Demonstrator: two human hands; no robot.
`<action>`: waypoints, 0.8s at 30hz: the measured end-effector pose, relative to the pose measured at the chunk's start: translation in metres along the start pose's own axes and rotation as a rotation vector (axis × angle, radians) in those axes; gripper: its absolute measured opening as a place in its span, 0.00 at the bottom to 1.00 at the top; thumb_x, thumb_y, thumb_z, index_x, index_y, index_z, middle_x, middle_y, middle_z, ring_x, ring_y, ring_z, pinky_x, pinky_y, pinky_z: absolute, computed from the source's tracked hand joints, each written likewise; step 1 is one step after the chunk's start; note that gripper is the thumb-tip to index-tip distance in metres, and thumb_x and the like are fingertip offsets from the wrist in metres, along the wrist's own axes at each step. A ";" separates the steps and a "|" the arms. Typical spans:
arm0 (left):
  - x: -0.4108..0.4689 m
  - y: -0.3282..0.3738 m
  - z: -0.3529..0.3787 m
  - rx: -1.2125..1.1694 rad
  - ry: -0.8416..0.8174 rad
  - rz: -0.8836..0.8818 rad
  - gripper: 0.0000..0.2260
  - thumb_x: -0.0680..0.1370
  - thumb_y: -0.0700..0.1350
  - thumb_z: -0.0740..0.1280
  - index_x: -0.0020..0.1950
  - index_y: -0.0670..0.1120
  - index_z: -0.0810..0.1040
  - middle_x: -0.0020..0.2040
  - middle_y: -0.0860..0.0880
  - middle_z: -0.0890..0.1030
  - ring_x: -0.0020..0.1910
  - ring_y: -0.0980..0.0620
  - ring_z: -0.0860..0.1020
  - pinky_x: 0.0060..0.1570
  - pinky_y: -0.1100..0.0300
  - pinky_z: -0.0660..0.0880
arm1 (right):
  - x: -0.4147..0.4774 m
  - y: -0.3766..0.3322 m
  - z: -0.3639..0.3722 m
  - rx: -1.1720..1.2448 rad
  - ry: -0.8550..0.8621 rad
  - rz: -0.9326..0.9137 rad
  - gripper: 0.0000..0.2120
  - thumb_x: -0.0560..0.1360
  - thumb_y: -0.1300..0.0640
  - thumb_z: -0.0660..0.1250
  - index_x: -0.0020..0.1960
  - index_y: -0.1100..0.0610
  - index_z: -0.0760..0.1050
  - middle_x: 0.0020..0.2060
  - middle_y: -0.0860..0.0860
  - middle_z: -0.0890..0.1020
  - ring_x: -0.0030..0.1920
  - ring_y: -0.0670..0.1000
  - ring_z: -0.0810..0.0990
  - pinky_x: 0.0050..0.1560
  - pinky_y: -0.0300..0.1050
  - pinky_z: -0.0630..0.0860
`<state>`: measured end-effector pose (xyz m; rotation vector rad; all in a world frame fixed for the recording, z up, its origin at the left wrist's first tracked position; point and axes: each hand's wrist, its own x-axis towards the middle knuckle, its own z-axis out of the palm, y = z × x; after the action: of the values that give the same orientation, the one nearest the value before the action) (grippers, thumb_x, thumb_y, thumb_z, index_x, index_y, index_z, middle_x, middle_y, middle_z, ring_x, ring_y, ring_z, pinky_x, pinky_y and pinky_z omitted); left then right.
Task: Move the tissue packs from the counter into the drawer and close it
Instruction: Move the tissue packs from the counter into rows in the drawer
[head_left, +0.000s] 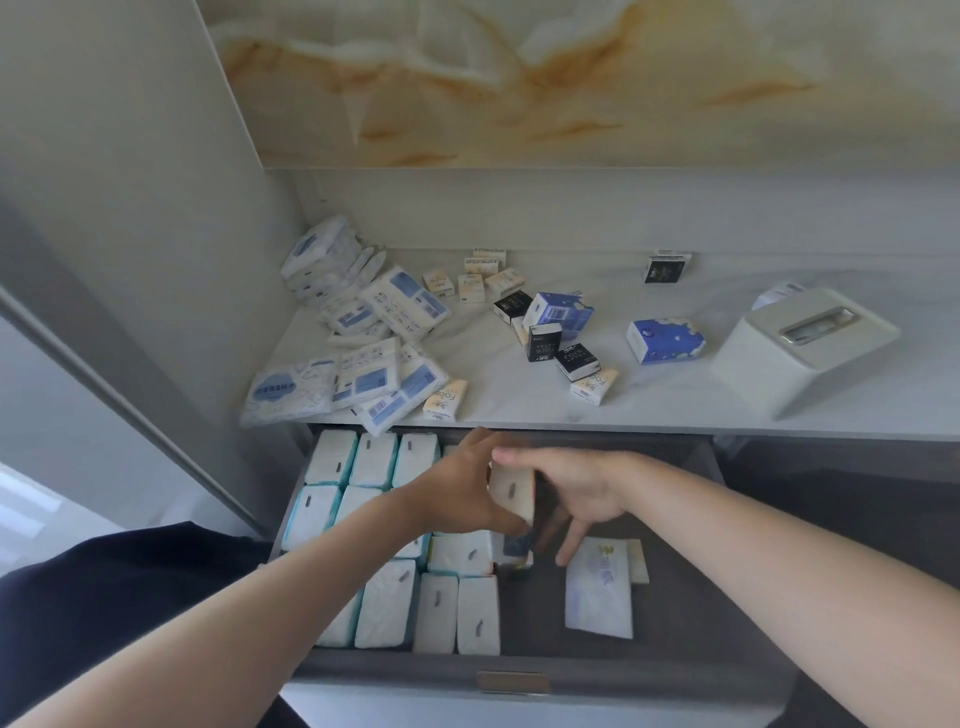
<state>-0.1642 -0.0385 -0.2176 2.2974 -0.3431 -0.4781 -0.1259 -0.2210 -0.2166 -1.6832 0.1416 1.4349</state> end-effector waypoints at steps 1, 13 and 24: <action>-0.001 0.002 0.005 -0.019 -0.008 -0.009 0.38 0.62 0.51 0.81 0.68 0.58 0.67 0.62 0.59 0.67 0.58 0.57 0.72 0.54 0.61 0.75 | -0.001 0.002 0.003 -0.048 0.010 0.017 0.31 0.74 0.32 0.66 0.67 0.52 0.73 0.63 0.61 0.77 0.55 0.66 0.82 0.49 0.63 0.82; -0.003 -0.024 0.032 0.209 -0.304 -0.071 0.21 0.76 0.49 0.69 0.69 0.57 0.70 0.67 0.54 0.73 0.62 0.54 0.74 0.64 0.54 0.73 | 0.009 0.038 -0.023 -0.302 -0.172 0.168 0.26 0.75 0.57 0.73 0.71 0.62 0.72 0.59 0.62 0.80 0.54 0.59 0.82 0.45 0.53 0.83; 0.004 -0.056 0.062 0.889 -0.367 0.168 0.30 0.78 0.55 0.66 0.78 0.58 0.59 0.76 0.46 0.58 0.74 0.43 0.59 0.66 0.45 0.69 | 0.039 0.059 0.014 -0.326 -0.007 0.174 0.20 0.74 0.63 0.74 0.63 0.58 0.71 0.55 0.59 0.82 0.55 0.62 0.83 0.49 0.56 0.83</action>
<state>-0.1819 -0.0410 -0.2995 2.9725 -1.1017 -0.7703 -0.1591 -0.2295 -0.2802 -1.9682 0.0520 1.6632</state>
